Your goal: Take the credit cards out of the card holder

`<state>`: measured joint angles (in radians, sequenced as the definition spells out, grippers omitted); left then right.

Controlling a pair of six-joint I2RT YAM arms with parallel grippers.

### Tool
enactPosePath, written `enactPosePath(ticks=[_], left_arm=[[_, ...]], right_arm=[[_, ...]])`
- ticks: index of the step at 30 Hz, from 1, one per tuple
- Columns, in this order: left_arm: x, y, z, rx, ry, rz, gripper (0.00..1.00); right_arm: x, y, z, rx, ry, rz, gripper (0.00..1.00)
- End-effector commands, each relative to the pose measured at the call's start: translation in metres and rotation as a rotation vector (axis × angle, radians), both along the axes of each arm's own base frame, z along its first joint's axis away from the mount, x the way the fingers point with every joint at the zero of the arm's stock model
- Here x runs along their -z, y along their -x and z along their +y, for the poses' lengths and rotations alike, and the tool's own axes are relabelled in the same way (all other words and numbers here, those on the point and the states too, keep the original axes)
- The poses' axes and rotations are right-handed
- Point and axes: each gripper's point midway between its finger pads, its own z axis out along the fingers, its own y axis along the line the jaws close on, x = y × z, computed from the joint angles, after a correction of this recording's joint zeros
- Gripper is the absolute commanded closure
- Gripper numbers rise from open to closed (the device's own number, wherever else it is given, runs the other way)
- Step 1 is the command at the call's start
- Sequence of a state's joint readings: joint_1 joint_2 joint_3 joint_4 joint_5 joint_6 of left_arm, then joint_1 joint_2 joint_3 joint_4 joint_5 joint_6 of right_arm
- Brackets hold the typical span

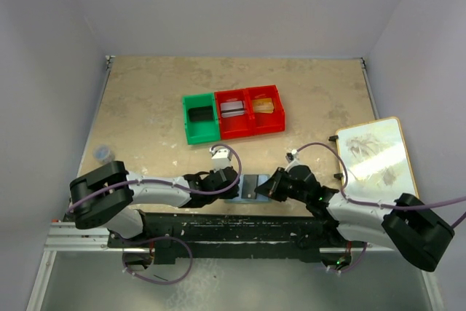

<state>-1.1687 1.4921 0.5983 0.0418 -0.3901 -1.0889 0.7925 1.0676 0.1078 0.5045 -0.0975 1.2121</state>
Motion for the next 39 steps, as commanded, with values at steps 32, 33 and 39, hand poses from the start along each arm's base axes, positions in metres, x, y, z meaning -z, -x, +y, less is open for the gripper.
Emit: enactPosePath(ticks=[32, 33, 39], left_arm=[[-0.008, -0.004, 0.035, -0.079, -0.096, -0.05, 0.93], [-0.011, -0.006, 0.039, -0.1, -0.09, -0.058, 0.92], [-0.04, -0.005, 0.017, -0.04, 0.061, -0.094, 0.88]], right_arm=[[-0.008, -0.008, 0.015, -0.053, -0.081, -0.064, 1.0], [-0.008, -0.008, 0.014, -0.056, -0.076, -0.065, 1.0], [-0.006, -0.006, 0.015, -0.072, -0.072, -0.062, 1.0]])
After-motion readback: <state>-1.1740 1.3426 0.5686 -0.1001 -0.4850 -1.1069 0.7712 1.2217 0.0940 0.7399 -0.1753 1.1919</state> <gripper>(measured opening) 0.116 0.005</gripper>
